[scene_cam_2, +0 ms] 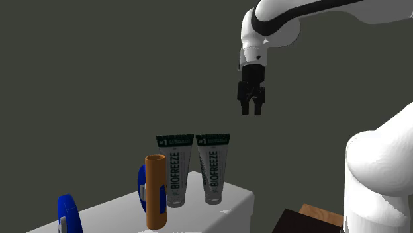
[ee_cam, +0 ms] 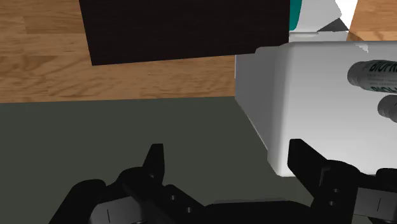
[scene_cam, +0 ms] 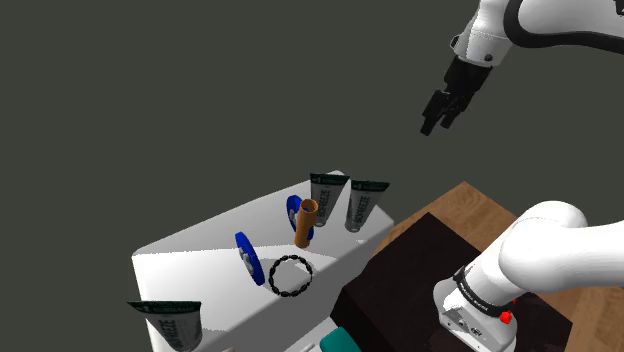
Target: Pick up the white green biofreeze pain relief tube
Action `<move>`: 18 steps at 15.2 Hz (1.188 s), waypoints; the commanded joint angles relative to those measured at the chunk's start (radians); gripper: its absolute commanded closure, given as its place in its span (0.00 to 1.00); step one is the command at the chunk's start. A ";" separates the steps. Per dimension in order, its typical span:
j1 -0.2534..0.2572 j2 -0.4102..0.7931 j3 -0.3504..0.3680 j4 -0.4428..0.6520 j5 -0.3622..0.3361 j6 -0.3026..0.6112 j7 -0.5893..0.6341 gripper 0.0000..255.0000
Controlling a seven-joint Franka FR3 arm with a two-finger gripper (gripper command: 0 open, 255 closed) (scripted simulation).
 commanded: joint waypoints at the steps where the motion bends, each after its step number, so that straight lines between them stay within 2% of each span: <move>1: 0.000 0.000 0.000 0.000 0.000 0.000 0.000 0.00; 10: 0.132 0.156 0.153 0.108 0.085 0.015 0.016 0.00; 18: 0.230 0.308 0.288 0.234 0.131 0.017 0.032 0.00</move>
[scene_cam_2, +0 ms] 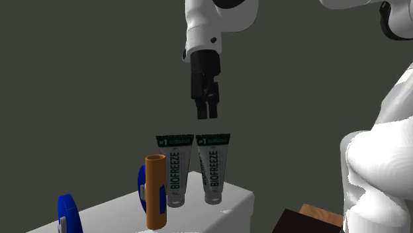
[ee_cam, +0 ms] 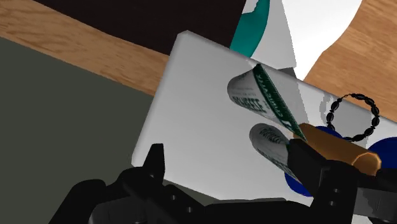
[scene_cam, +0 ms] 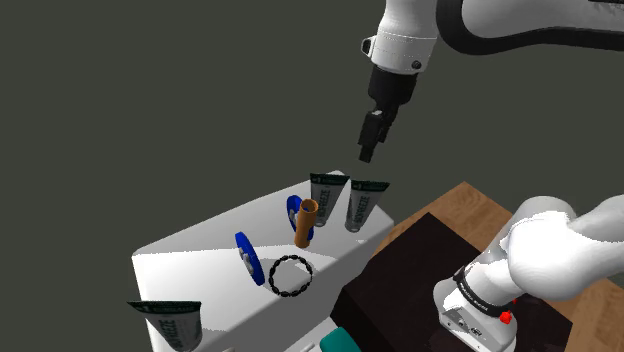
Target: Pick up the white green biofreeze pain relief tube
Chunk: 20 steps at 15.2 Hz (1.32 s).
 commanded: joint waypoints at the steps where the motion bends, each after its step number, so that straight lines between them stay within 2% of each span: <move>1: 0.024 0.034 0.034 0.030 0.009 -0.001 0.005 0.00; 5: 0.063 0.105 0.094 0.095 0.017 -0.005 0.015 0.00; 14: 0.067 0.101 0.103 -0.010 0.024 0.096 0.008 0.00; 15: 0.066 0.101 0.102 -0.011 0.023 0.096 0.007 1.00; 20: 0.067 0.099 0.101 -0.013 0.024 0.096 0.006 1.00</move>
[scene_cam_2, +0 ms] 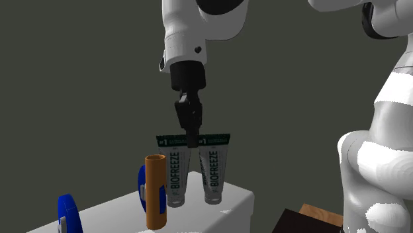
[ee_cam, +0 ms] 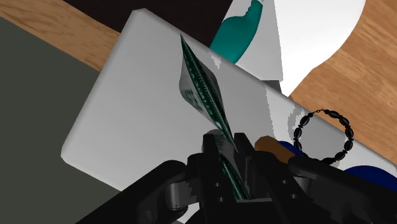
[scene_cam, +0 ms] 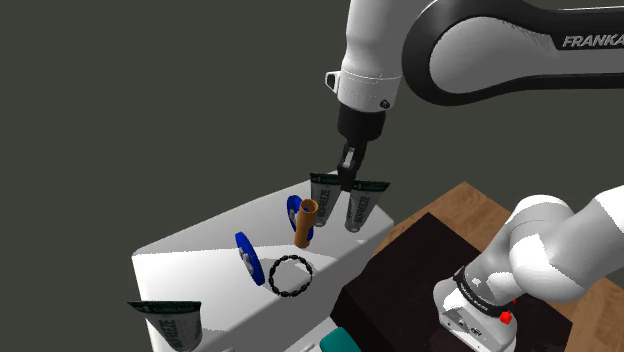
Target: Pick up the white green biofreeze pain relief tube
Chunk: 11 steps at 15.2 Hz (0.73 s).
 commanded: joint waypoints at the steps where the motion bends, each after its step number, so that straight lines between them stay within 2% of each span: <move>1: 0.000 0.000 0.000 -0.001 0.000 0.000 0.000 1.00; 4: 0.000 0.003 0.001 0.002 0.000 0.000 0.002 1.00; 11: -0.004 0.006 -0.007 0.099 -0.006 -0.094 0.008 1.00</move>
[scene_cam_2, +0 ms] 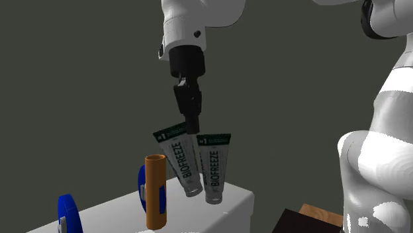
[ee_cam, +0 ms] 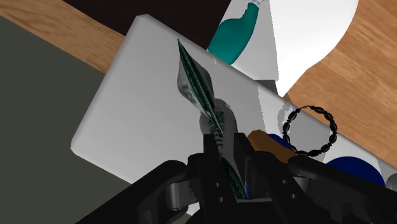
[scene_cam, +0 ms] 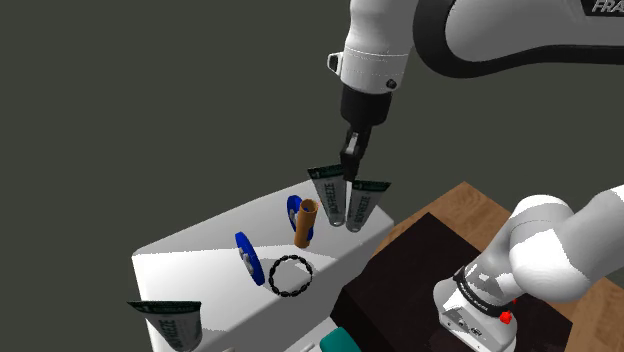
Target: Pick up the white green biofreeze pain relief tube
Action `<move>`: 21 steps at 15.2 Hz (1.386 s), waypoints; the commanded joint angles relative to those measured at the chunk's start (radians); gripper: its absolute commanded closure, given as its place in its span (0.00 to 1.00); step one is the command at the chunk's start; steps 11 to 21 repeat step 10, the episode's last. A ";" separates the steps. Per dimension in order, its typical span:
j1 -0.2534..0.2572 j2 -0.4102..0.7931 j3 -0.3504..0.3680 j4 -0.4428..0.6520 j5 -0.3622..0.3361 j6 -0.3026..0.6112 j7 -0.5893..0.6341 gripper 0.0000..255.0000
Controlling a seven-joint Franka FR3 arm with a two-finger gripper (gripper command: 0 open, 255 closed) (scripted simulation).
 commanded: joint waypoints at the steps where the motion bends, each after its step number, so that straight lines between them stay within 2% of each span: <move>1: -0.002 0.001 -0.004 0.033 -0.003 -0.032 0.000 1.00; 8: -0.006 0.017 -0.010 0.141 -0.010 -0.125 0.008 1.00; 21: -0.006 0.018 -0.010 0.144 -0.010 -0.127 0.009 1.00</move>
